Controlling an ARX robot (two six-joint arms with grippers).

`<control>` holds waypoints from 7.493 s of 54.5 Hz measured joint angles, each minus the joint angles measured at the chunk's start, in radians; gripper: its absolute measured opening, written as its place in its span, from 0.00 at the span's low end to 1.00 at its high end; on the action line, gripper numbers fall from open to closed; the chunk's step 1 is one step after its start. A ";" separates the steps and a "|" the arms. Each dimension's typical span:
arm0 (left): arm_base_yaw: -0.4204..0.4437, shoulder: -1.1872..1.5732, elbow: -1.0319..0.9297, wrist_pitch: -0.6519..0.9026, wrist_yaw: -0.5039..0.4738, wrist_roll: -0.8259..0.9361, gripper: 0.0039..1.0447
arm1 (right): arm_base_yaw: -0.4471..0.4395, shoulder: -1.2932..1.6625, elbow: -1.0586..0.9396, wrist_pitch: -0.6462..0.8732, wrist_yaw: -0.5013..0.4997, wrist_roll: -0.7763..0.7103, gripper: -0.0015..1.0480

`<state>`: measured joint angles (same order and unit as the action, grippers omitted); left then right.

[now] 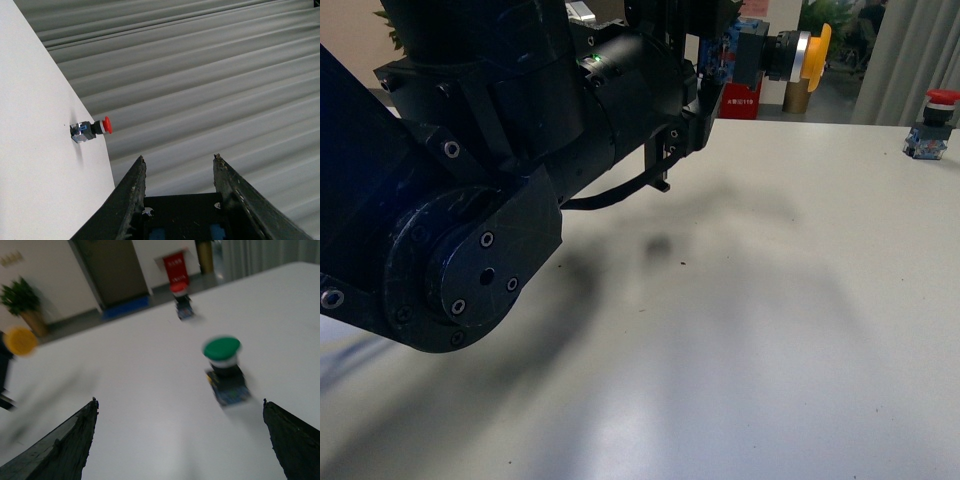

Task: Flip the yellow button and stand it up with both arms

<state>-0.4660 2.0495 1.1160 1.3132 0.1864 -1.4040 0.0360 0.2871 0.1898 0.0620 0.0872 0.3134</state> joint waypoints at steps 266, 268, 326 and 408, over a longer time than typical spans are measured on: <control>-0.002 -0.001 0.008 0.000 -0.001 0.011 0.73 | 0.394 1.199 0.790 0.068 0.174 1.169 0.04; -0.002 -0.001 0.008 0.000 -0.001 0.011 0.81 | 0.392 1.196 0.789 0.070 0.176 1.170 0.04; -0.002 -0.001 0.008 0.000 -0.001 0.010 0.94 | 0.385 1.147 0.727 0.077 0.200 1.148 0.04; 0.463 -1.218 -1.088 -0.520 -0.193 1.396 0.03 | 0.375 1.077 0.673 0.069 0.211 1.128 0.04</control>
<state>-0.0025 0.8310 0.0280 0.7933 -0.0067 -0.0082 0.4110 1.3636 0.8631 0.1307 0.2977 1.4418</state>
